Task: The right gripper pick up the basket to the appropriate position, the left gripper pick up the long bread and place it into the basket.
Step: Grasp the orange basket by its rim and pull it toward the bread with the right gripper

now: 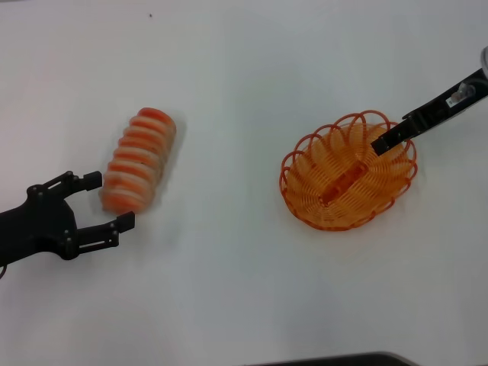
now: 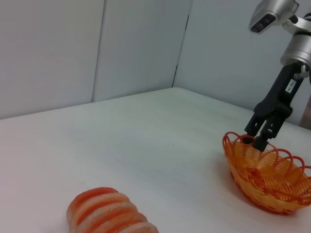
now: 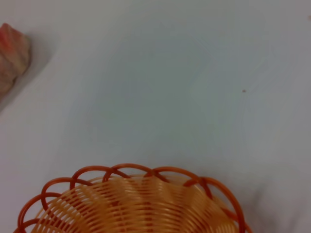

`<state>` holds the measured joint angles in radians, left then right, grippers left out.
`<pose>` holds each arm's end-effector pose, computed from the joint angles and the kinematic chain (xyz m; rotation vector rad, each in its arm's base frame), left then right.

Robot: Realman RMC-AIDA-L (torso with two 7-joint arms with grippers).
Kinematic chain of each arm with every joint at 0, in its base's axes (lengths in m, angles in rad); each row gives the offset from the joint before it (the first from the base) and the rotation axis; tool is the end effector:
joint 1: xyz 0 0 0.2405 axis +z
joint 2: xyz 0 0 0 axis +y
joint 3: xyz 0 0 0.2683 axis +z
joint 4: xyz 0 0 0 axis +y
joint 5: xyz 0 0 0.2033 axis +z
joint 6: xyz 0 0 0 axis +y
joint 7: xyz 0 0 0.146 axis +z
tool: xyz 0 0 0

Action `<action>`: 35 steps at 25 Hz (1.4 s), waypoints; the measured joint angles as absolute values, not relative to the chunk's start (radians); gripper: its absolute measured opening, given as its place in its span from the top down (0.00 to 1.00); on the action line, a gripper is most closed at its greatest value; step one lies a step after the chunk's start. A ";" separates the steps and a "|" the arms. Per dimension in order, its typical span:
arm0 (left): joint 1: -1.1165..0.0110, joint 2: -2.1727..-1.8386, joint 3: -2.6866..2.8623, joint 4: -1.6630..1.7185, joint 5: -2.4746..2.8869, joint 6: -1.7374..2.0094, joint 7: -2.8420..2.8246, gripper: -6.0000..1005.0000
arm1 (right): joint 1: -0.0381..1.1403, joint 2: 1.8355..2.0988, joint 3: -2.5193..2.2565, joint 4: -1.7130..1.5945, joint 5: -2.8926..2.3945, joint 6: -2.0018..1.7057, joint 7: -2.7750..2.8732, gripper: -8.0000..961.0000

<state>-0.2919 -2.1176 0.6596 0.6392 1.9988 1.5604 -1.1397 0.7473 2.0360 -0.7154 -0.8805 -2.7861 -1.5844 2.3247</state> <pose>-0.3288 0.2555 -0.0231 -2.6266 -0.6444 -0.6508 0.2786 0.3713 0.0314 -2.4446 1.4441 -0.3294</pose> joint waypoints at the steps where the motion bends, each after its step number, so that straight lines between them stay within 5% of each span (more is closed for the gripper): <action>1: -0.292 -2.118 0.660 0.640 1.999 1.560 -1.140 0.07 | 0.748 2.037 -0.720 -0.875 -2.784 -1.578 2.324 0.25; 14: -0.293 -2.117 0.660 0.640 1.999 1.558 -1.138 0.07 | 0.741 2.045 -0.726 -0.848 -2.779 -1.546 2.322 0.25; 22: -0.293 -2.116 0.660 0.640 1.999 1.559 -1.138 0.07 | 0.739 2.047 -0.726 -0.845 -2.778 -1.538 2.309 0.36; 35: -0.291 -2.114 0.656 0.640 1.999 1.558 -1.134 0.07 | 0.738 2.055 -0.727 -0.844 -2.779 -1.536 2.296 0.85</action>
<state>-0.2914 -2.1143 0.6564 0.6396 1.9987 1.5583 -1.1337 0.7378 2.0551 -0.7271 -0.8437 -2.7786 -1.5358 2.2961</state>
